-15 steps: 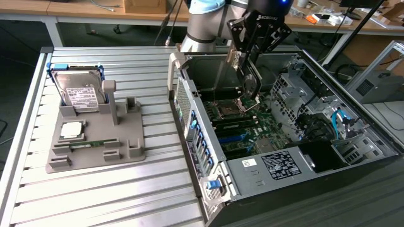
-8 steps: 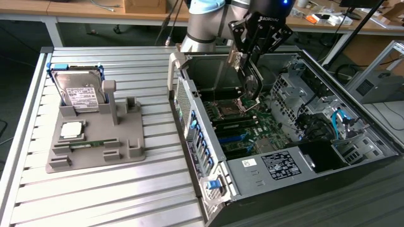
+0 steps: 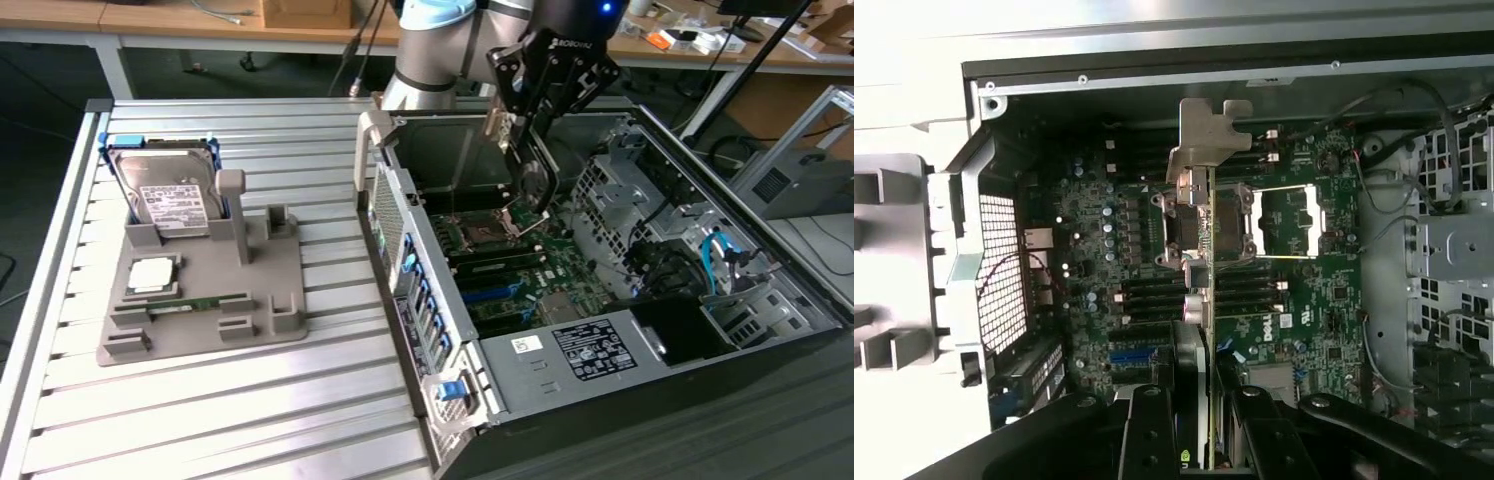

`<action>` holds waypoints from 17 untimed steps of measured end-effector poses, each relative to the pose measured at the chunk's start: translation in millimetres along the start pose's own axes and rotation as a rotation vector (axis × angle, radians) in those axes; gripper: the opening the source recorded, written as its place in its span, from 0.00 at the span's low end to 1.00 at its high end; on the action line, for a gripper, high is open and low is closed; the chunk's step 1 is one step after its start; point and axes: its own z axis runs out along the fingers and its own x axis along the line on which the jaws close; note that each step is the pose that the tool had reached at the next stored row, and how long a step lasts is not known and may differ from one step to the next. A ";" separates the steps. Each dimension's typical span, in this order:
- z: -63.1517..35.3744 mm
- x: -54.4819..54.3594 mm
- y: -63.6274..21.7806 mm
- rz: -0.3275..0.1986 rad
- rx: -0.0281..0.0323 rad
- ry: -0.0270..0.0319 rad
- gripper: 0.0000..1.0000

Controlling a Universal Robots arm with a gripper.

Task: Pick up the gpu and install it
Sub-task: 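Pick up the gpu and move the gpu toward the slot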

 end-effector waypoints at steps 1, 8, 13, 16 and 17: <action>0.9 -0.9 -0.2 0.000 0.0001 0.0001 0.27; 6.4 -6.0 -0.8 0.000 0.0000 0.0000 0.27; 8.8 -10.5 -2.2 0.000 0.0002 0.0001 0.27; 10.3 -15.2 -3.8 0.000 0.0000 0.0000 0.27; 10.6 -16.8 -4.1 0.000 0.0002 0.0001 0.27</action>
